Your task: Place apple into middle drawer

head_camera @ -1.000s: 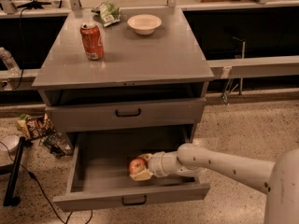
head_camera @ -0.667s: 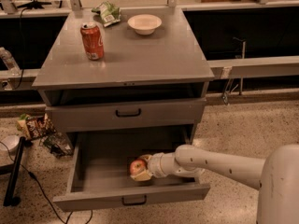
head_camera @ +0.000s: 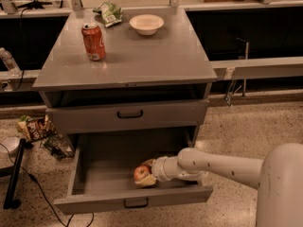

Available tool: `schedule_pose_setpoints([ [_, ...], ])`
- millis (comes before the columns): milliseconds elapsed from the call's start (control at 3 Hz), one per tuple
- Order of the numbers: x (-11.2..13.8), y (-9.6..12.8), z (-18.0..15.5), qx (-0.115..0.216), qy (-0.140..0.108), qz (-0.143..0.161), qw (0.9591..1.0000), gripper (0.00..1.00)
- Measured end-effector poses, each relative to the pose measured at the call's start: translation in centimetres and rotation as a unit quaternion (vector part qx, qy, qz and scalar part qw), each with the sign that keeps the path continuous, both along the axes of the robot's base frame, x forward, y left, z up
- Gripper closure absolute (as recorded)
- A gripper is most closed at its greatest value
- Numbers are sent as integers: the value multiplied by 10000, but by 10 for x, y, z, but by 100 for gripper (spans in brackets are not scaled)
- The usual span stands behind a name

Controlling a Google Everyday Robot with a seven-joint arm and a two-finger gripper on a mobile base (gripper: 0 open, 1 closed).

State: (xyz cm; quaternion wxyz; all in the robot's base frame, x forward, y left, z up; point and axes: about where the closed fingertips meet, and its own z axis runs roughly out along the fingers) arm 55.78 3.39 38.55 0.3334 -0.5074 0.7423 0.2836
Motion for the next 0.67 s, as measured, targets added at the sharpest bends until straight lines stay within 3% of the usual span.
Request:
schedule_pose_setpoints([
  [333,1,-10,2,12,95,-151,9998,0],
  [667,5,-37,25,130,117,-553,9983,4],
])
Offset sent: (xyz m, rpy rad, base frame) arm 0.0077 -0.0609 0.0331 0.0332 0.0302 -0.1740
